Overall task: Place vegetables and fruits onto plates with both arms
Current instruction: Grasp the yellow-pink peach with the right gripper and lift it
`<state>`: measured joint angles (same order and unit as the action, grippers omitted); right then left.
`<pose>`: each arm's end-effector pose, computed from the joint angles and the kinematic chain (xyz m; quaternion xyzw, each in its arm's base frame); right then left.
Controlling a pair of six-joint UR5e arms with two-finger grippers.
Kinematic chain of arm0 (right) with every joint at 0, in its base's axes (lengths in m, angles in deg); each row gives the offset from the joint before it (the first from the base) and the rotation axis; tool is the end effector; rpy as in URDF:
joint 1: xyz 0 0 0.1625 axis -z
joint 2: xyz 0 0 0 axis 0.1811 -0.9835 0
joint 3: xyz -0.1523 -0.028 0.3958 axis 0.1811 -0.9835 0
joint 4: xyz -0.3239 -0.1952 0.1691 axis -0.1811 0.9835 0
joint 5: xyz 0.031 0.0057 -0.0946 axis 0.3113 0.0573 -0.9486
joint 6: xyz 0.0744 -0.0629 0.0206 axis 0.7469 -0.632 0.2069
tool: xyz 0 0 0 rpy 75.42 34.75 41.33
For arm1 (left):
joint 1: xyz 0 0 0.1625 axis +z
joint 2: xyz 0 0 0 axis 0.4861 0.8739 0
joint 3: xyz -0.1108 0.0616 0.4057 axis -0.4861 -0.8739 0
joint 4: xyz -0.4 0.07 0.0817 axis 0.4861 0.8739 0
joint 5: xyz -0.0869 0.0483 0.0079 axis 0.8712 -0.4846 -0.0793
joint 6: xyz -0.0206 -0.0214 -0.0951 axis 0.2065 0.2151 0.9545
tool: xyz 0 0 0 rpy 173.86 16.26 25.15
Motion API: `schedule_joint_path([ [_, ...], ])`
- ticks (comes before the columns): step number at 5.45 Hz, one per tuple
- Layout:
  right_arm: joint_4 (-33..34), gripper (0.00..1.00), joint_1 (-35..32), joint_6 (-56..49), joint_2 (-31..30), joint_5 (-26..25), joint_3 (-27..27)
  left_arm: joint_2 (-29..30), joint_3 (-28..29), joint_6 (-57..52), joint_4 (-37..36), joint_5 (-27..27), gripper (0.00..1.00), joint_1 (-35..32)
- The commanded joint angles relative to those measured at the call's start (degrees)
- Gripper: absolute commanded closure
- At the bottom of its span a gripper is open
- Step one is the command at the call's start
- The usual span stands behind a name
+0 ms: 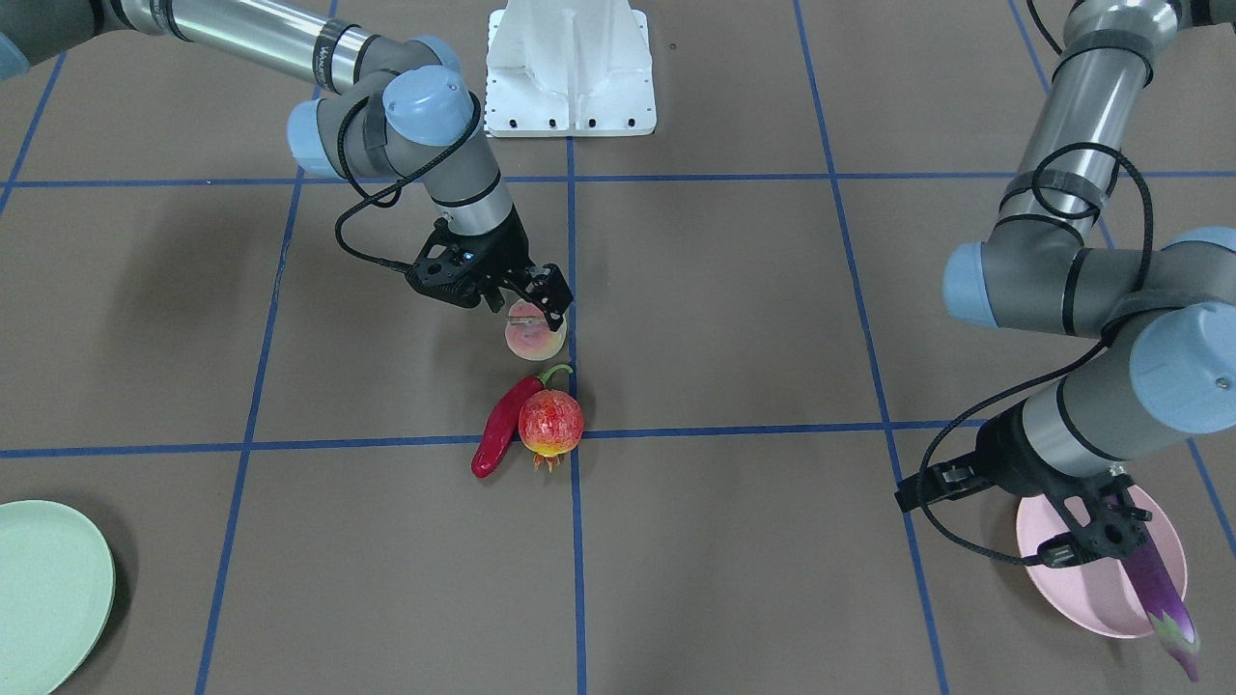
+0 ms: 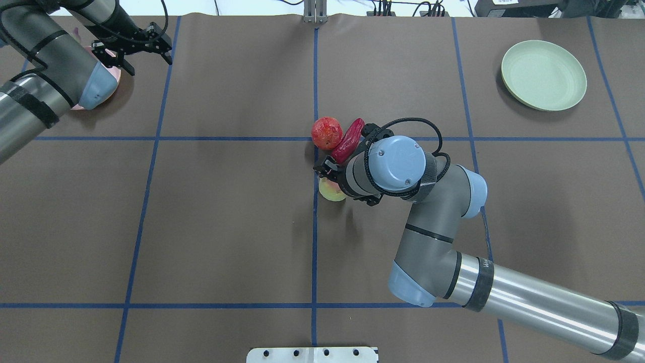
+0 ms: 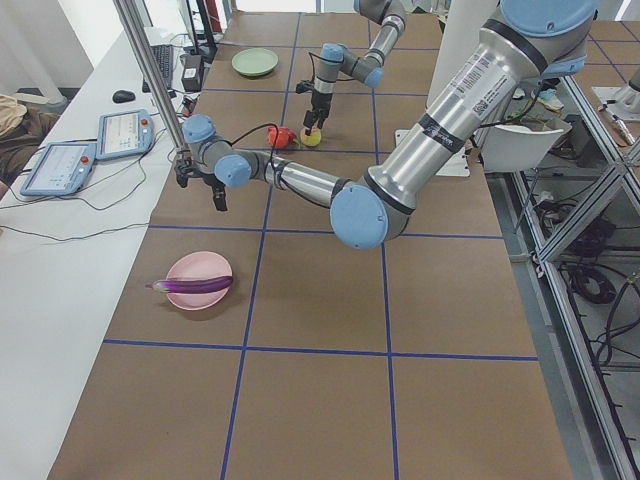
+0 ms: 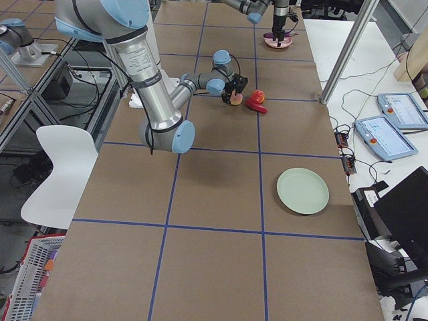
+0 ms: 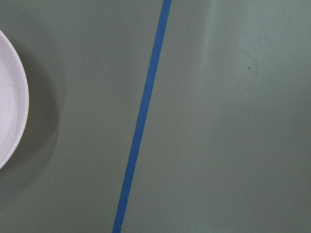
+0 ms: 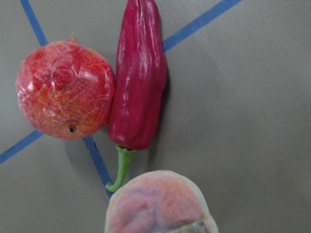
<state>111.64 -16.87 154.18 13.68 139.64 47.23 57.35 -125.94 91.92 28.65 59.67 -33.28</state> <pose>-0.5682 -0.4262 0.2517 -0.0127 -0.4858 0.2760 0.8293 0.3015 -0.7170 0.3839 -0.0159 0.4531 -0.1083 0.8847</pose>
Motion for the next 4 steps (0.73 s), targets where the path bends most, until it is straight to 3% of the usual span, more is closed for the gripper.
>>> schedule_joint_path([
  [1,-1.02,0.02,0.15,0.13,0.54,-0.65,-1.19,0.0,-0.07,0.06,0.0,-0.02,0.0,0.05],
  [3,-4.8,0.18,0.15,0.48,0.55,-1.18,-3.92,-0.09,-0.34,0.06,0.0,-0.02,0.0,0.14],
  [4,-4.89,0.95,0.06,1.87,0.37,-1.1,-3.58,-0.09,-0.43,0.06,0.0,-0.02,0.0,0.05],
])
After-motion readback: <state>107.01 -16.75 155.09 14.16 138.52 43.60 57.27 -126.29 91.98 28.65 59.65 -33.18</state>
